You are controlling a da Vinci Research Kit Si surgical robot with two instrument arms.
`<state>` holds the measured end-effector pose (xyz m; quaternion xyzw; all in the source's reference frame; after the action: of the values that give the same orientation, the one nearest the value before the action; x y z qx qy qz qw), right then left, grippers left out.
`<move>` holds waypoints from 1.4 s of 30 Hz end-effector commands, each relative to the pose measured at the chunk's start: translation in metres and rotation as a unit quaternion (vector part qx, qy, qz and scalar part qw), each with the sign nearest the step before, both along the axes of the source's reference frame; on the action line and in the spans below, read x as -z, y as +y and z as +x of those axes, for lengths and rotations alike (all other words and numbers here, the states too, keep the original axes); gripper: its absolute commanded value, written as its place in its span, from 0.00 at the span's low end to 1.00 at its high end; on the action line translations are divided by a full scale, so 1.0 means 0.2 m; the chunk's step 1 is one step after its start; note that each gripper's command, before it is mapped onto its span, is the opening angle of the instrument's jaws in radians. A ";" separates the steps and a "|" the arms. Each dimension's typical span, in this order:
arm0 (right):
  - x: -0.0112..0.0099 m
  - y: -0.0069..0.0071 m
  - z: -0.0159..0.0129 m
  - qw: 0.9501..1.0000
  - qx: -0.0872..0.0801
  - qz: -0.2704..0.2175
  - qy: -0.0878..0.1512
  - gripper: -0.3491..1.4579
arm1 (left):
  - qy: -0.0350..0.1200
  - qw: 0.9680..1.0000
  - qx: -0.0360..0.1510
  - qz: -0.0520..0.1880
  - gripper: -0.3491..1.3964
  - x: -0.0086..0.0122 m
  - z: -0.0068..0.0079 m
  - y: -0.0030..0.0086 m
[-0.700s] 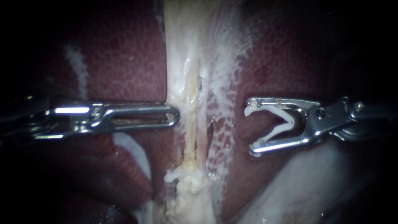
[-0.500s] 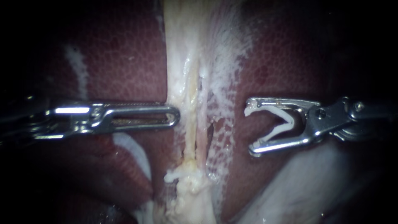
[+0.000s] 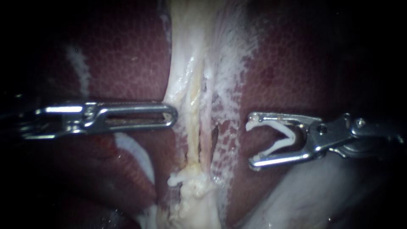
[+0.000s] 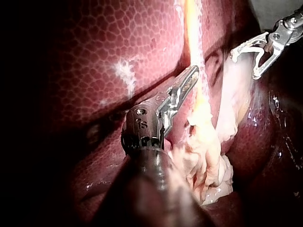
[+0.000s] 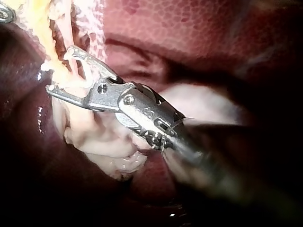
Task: Clipping second clip left tube
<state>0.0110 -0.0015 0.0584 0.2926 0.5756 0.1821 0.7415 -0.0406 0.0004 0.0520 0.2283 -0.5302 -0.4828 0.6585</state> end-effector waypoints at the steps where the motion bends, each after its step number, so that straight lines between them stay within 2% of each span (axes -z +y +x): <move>1: -0.002 -0.001 0.002 1.000 0.002 0.005 -0.001 0.50 | -0.002 1.000 0.002 0.000 0.00 0.001 0.001 0.001; 3: -0.005 -0.005 0.007 1.000 0.007 0.013 0.000 0.50 | -0.006 1.000 0.009 0.003 0.00 0.005 0.004 0.003; 7: -0.012 -0.011 0.016 1.000 0.016 0.027 -0.007 0.50 | -0.009 1.000 0.011 -0.002 0.00 0.011 0.005 0.005; 14: -0.021 -0.018 0.028 0.999 0.028 0.035 -0.007 0.49 | -0.011 1.000 0.015 -0.008 0.00 0.020 0.004 0.004; 22: -0.026 -0.016 0.034 0.999 0.035 0.036 -0.004 0.49 | -0.010 1.000 0.015 -0.008 0.00 0.021 0.003 0.002; 29: -0.031 -0.013 0.043 0.999 0.035 0.037 -0.003 0.49 | -0.010 1.000 0.016 -0.009 0.00 0.022 0.002 0.001; 38: -0.035 -0.015 0.056 0.998 0.045 0.035 0.004 0.49 | -0.009 1.000 0.016 -0.009 0.00 0.023 0.002 0.000; 42: -0.038 -0.019 0.062 0.998 0.054 0.031 0.007 0.49 | -0.009 1.000 0.016 -0.009 0.00 0.022 0.002 0.000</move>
<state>0.0235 -0.0054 0.0661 0.3483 0.5589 0.1559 0.7362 -0.0401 0.0004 0.0475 0.2183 -0.5444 -0.4861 0.6478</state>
